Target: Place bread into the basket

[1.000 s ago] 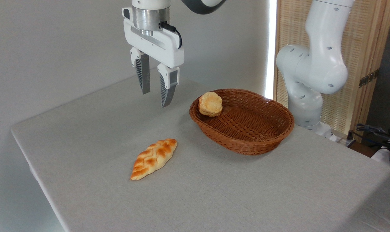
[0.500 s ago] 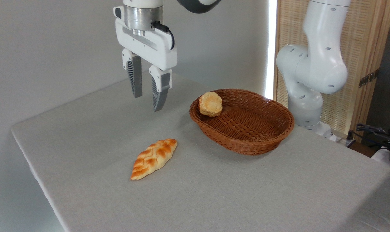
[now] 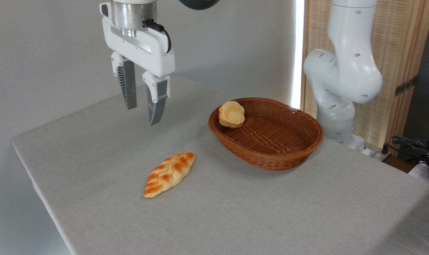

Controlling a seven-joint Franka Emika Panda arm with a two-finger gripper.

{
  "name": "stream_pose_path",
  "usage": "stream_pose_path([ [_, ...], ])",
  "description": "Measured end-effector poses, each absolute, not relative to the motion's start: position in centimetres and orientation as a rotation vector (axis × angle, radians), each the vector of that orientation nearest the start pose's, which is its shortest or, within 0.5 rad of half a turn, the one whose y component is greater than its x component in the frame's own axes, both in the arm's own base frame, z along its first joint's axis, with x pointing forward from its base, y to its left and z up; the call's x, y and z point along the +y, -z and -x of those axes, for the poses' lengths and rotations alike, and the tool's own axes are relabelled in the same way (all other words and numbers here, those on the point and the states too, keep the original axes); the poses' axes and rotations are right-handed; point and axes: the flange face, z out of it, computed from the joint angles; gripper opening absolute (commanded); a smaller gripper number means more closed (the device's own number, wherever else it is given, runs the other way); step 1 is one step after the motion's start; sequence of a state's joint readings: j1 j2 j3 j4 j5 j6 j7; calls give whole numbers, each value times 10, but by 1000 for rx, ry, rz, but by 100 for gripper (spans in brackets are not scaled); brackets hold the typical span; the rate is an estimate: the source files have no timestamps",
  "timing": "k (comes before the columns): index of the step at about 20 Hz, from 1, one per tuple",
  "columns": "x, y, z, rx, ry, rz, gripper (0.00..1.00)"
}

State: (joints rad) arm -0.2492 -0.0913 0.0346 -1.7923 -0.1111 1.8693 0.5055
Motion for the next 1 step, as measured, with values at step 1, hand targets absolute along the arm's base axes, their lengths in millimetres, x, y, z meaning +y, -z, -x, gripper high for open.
stream_pose_path([
  [1,-124,-598,-538,1093,295,3022,100],
])
